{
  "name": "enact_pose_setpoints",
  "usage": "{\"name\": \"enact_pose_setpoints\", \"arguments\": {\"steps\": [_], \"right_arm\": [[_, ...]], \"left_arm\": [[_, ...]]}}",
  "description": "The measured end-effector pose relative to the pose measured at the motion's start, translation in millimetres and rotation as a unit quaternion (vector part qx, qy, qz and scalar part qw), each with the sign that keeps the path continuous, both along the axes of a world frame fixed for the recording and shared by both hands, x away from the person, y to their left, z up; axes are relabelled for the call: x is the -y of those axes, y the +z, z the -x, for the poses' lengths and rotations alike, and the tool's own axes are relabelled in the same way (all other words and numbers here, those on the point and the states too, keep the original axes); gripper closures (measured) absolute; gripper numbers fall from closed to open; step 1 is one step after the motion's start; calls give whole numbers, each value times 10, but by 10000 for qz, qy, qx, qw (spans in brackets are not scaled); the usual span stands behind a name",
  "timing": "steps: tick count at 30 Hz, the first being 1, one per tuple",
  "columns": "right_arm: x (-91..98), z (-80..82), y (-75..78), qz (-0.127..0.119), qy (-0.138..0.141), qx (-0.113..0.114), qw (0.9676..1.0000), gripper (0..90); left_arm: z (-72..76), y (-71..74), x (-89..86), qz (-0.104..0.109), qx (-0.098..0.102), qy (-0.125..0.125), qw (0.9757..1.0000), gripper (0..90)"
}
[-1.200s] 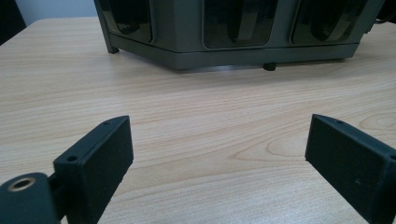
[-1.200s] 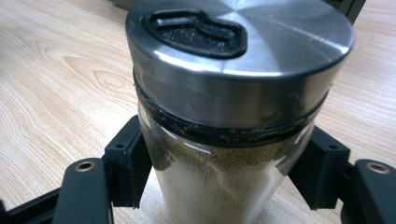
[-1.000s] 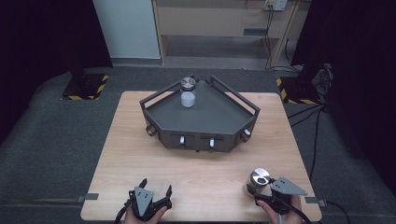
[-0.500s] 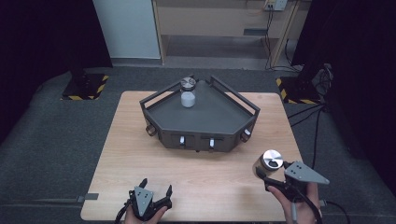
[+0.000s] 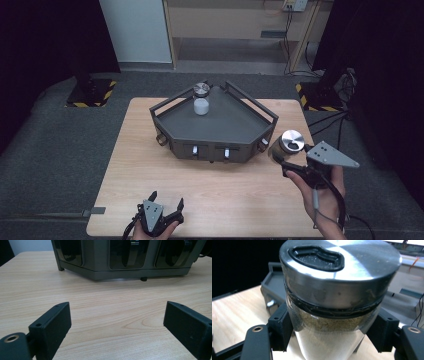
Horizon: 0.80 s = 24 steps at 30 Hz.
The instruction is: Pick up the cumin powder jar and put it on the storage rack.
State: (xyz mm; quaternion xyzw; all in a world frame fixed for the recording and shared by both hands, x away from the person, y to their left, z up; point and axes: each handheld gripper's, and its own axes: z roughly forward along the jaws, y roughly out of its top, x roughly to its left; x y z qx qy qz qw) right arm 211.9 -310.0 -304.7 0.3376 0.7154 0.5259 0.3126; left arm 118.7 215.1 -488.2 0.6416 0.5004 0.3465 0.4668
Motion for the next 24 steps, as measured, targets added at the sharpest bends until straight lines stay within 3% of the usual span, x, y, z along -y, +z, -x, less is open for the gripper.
{"name": "enact_pose_setpoints", "arguments": {"steps": [10,12,24], "right_arm": [[-206,-340,295,61,140,153,9998,311],[-285,-485,347,56,185,119,9997,311],[-664,-1229,311,-148,276,14,9995,310]], "left_arm": [[7,6,-4,59,16,-44,10000,68],[9,13,-8,76,17,-47,10000,68],[73,25,-10,186,40,-88,9998,68]]}}
